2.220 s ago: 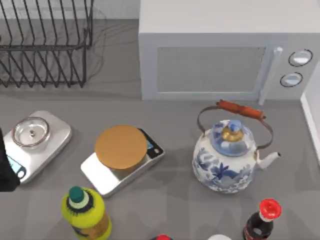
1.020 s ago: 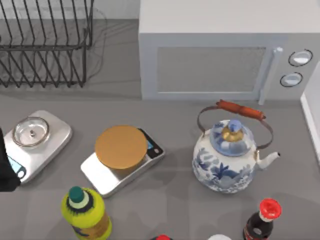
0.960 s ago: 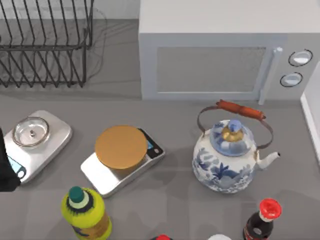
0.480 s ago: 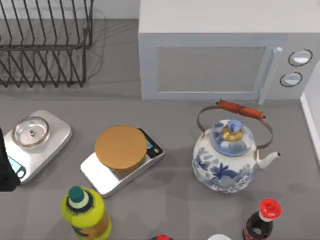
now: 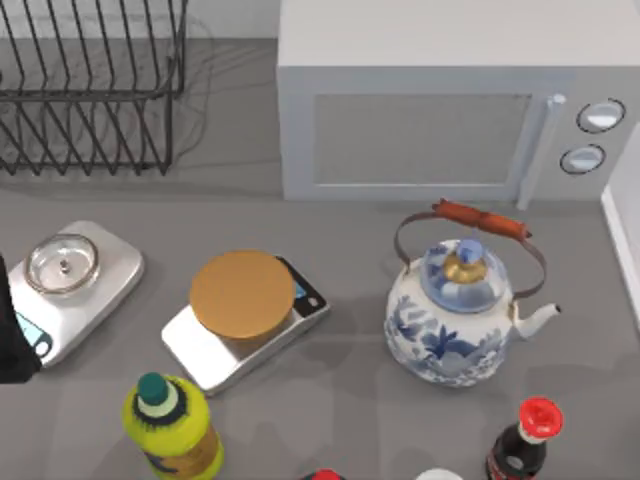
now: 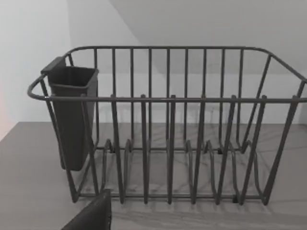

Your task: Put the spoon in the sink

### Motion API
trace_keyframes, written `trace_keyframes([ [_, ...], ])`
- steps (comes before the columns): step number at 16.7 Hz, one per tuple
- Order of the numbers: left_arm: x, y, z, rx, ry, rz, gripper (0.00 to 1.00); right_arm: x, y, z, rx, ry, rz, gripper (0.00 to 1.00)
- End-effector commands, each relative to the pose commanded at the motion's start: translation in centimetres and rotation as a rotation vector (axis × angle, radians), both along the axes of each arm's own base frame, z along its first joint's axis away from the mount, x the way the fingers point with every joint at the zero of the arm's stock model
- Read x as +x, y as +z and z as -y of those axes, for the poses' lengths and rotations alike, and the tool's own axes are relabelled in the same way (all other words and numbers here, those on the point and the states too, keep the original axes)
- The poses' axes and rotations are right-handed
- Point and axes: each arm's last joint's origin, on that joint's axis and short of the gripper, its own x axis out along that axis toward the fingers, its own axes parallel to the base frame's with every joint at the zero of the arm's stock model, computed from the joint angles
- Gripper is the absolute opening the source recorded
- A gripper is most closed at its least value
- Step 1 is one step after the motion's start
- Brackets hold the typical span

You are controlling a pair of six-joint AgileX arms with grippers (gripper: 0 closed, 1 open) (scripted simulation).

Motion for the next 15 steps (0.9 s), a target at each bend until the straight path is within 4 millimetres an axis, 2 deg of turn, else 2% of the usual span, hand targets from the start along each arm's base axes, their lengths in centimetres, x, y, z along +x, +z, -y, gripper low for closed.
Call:
trace_keyframes([
  [3,0.0,0.0,0.0,0.0,0.0,0.0,1.0,-0.1,-3.2,0.0,-0.001,0.001,0.004,1.0],
  [5,0.0,0.0,0.0,0.0,0.0,0.0,1.0,-0.4,-4.7,-0.1,0.0,0.0,0.0,1.0],
  [10,0.0,0.0,0.0,0.0,0.0,0.0,1.0,-0.5,-5.2,-0.1,0.001,0.0,-0.003,1.0],
  [15,0.0,0.0,0.0,0.0,0.0,0.0,1.0,-0.5,-5.2,-0.1,0.001,0.0,-0.003,0.62],
])
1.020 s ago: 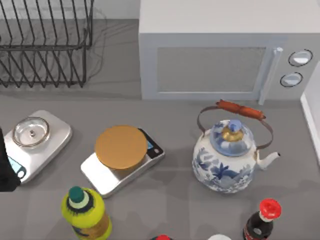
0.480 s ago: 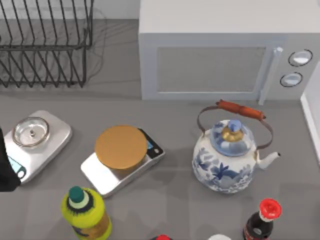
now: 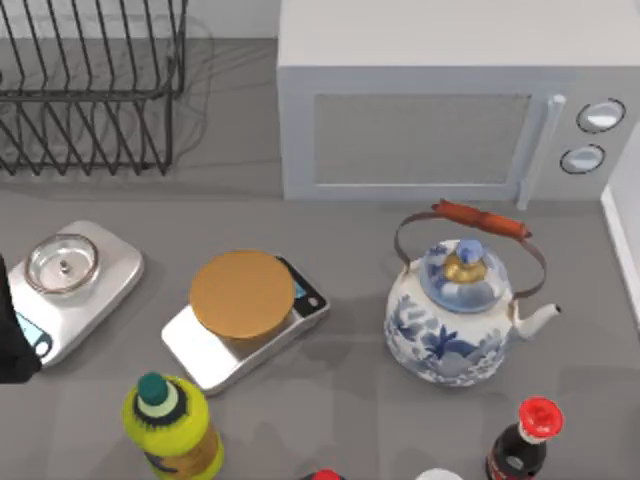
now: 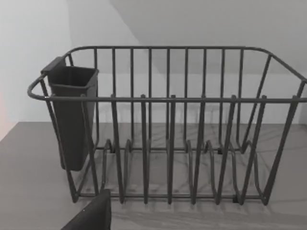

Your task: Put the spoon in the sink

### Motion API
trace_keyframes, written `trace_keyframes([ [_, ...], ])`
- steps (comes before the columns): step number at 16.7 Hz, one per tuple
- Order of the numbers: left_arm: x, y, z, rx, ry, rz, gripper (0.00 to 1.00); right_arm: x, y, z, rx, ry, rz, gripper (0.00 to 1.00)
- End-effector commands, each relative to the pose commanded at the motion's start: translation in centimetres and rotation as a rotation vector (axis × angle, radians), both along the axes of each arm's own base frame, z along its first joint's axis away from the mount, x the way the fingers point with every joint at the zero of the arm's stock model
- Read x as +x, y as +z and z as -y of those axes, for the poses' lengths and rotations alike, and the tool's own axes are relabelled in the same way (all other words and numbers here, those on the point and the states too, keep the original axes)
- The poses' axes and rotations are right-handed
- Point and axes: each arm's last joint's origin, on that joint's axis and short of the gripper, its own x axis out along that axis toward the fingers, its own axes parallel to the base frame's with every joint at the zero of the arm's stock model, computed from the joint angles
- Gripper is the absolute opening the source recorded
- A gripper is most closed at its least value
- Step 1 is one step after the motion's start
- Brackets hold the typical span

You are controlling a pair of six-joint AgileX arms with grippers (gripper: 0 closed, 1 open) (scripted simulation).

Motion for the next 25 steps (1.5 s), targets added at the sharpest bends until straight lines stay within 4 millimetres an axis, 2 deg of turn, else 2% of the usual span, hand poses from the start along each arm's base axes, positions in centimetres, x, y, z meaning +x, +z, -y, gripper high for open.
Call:
trace_keyframes([
  [8,0.0,0.0,0.0,0.0,0.0,0.0,1.0,0.0,0.0,0.0,0.0,0.0,0.0,0.02],
  [16,0.0,0.0,0.0,0.0,0.0,0.0,1.0,0.0,0.0,0.0,0.0,0.0,0.0,0.0],
  [17,0.0,0.0,0.0,0.0,0.0,0.0,1.0,0.2,2.2,0.0,-0.017,0.0,0.028,0.0],
  [20,0.0,0.0,0.0,0.0,0.0,0.0,1.0,0.6,3.1,0.1,-0.019,-0.001,0.033,0.0],
  [25,0.0,0.0,0.0,0.0,0.0,0.0,1.0,0.7,7.8,0.1,-0.011,0.003,0.002,0.0],
])
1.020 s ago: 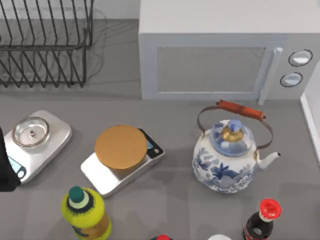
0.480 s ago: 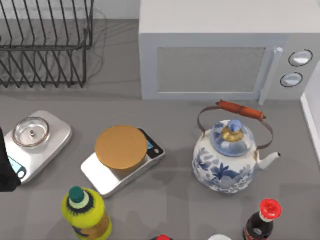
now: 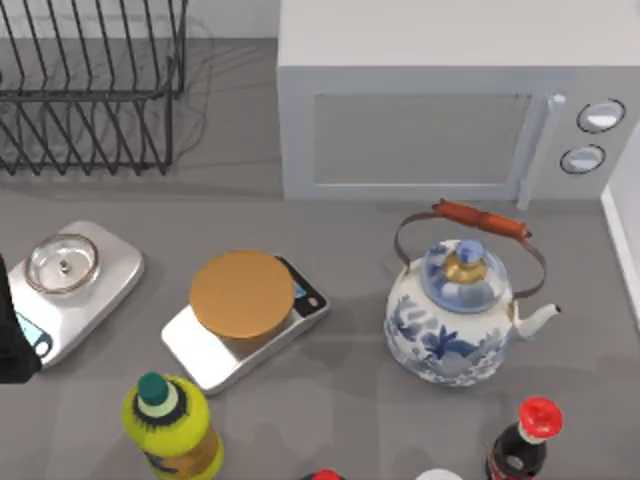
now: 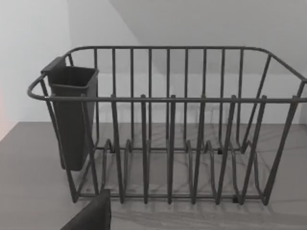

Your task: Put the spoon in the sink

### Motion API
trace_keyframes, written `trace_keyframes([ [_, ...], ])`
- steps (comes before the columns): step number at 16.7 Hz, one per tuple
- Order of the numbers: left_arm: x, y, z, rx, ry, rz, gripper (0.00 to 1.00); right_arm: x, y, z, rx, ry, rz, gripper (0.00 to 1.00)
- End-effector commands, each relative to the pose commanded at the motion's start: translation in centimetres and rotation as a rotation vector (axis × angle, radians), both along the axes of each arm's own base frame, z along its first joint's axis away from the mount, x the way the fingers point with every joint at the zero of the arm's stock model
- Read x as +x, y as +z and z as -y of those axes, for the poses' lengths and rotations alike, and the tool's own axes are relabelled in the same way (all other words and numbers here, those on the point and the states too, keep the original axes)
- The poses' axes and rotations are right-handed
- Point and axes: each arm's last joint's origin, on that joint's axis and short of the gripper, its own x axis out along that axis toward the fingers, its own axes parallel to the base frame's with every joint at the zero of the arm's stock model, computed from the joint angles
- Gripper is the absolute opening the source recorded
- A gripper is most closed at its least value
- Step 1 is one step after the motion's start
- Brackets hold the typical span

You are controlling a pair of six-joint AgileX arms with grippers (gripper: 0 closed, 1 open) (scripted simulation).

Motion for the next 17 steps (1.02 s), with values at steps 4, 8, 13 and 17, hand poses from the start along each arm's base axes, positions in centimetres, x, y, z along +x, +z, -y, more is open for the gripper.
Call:
trace_keyframes([
  [4,0.0,0.0,0.0,0.0,0.0,0.0,1.0,-0.5,3.8,-0.1,-0.004,-0.002,0.018,0.0],
  [8,0.0,0.0,0.0,0.0,0.0,0.0,1.0,-0.6,4.3,-0.1,-0.006,-0.002,0.026,0.0],
  [13,0.0,0.0,0.0,0.0,0.0,0.0,1.0,0.7,4.6,0.1,-0.001,-0.009,0.004,0.0],
  [17,0.0,0.0,0.0,0.0,0.0,0.0,1.0,5.4,5.9,1.0,0.009,-0.013,-0.046,0.0],
])
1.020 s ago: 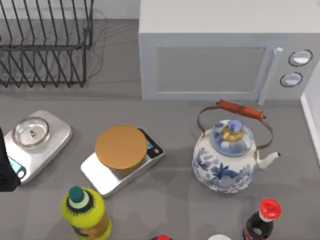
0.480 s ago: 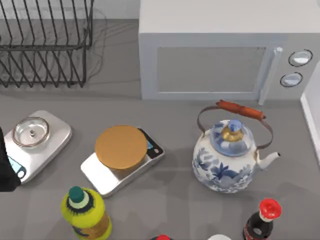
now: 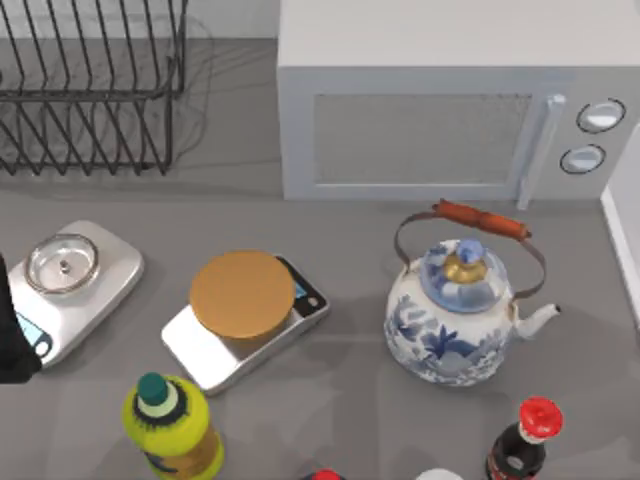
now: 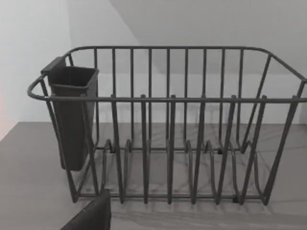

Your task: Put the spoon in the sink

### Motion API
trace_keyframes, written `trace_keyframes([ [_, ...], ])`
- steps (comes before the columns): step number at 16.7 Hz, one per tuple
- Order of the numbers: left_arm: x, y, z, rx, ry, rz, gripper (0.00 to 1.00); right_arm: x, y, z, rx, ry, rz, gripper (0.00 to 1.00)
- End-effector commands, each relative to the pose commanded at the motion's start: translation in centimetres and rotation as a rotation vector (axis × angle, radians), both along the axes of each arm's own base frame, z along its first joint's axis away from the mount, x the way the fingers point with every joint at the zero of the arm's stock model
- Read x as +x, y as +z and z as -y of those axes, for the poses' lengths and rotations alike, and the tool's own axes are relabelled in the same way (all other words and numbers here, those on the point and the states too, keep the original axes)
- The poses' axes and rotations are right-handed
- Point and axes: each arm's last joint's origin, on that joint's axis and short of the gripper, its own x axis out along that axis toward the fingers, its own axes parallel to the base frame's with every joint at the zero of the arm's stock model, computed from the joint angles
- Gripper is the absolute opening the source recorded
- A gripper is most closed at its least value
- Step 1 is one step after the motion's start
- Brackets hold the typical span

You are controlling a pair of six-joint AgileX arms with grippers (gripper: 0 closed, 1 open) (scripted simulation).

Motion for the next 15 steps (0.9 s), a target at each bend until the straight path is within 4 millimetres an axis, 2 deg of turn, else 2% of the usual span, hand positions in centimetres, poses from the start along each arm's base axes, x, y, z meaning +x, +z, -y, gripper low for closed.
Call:
trace_keyframes([
  [5,0.0,0.0,0.0,0.0,0.0,0.0,1.0,9.2,1.7,1.2,0.003,0.002,-0.022,0.0],
  [9,0.0,0.0,0.0,0.0,0.0,0.0,1.0,16.0,1.3,1.8,0.0,0.003,-0.004,0.0],
  [12,0.0,0.0,0.0,0.0,0.0,0.0,1.0,19.4,0.3,1.8,-0.004,0.004,0.023,0.0],
  [15,0.0,0.0,0.0,0.0,0.0,0.0,1.0,21.4,-1.2,1.5,-0.007,0.006,0.046,0.0],
])
